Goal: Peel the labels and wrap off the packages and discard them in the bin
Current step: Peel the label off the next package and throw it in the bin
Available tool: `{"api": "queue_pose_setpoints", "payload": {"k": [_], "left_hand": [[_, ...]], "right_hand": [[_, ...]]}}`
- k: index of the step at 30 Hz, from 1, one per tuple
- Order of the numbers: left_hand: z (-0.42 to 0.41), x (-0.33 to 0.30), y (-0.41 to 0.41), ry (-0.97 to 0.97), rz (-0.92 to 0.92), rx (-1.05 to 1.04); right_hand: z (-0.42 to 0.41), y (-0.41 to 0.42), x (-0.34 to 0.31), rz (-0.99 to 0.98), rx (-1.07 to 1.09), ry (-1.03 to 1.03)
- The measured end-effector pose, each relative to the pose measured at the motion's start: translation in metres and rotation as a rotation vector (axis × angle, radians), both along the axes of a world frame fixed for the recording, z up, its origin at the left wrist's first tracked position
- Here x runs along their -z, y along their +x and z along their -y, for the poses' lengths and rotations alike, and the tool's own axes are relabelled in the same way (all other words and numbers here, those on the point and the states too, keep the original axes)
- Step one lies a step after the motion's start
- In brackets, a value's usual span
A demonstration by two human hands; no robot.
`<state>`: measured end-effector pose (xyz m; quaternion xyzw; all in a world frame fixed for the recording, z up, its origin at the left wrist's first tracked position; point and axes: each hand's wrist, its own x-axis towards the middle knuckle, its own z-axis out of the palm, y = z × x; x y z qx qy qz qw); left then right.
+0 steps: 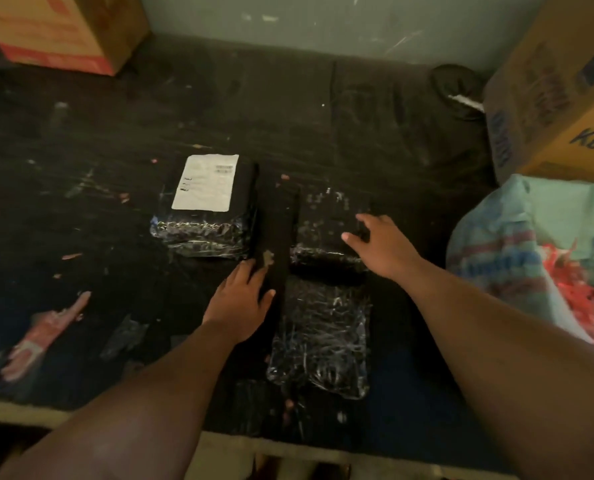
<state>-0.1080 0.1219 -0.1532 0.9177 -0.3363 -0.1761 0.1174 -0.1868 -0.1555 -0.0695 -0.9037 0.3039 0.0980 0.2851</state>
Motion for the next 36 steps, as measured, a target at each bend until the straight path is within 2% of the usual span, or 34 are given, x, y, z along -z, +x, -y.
{"api": "queue_pose_setpoints", "payload": {"k": [3,6,12,17,21,27,36], "left_hand": [[-0.005,0.023,0.003,0.034,-0.018,0.063],[-0.007,0.042,-0.002,0.106,0.061,0.100],[-0.008,0.050,-0.003,0.082,0.115,0.090],[-0.008,0.049,-0.003,0.094,0.104,0.090],[-0.008,0.048,-0.003,0.102,0.098,0.096],[-0.009,0.047,-0.005,0.132,0.109,0.113],[-0.041,0.040,-0.037,0.137,0.069,0.088]], "right_hand": [[-0.009,0.007,0.030,0.043,0.115,0.037],[-0.012,0.010,0.050,0.121,0.192,0.033],[-0.014,0.007,0.064,0.291,0.326,0.129],[-0.016,0.015,0.068,0.306,0.389,0.233],[-0.018,0.022,0.060,0.299,0.410,0.339],[-0.025,0.017,0.031,0.403,0.470,0.337],[-0.077,-0.075,-0.005,0.491,0.373,0.349]]}}
